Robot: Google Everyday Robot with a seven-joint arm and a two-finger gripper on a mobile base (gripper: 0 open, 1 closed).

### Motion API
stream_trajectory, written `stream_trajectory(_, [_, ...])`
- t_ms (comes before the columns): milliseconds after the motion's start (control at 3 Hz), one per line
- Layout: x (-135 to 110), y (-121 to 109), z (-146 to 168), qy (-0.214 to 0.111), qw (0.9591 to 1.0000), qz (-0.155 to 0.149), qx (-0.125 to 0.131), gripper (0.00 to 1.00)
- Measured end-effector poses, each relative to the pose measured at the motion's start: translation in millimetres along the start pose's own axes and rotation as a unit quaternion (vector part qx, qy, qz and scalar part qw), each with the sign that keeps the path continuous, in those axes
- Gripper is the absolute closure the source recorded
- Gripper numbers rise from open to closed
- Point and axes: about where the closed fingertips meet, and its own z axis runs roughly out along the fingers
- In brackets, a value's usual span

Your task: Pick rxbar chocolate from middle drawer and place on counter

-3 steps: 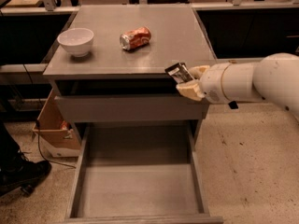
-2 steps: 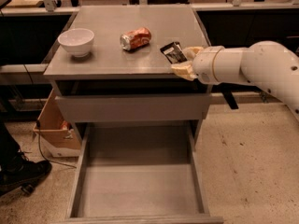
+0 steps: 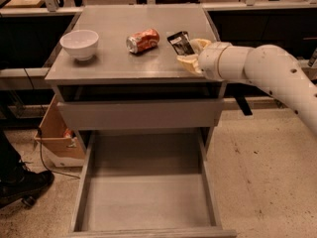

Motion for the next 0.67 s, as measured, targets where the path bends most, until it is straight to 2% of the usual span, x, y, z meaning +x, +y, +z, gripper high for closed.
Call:
stream_trajectory(333, [18.7,-8.9,19.0,0.010,0.9999,0.012,0.002,1.00])
stream_trajectory(667, [48.2,-26.9,50.1,0.025,0.9993,0.029,0.003,1.00])
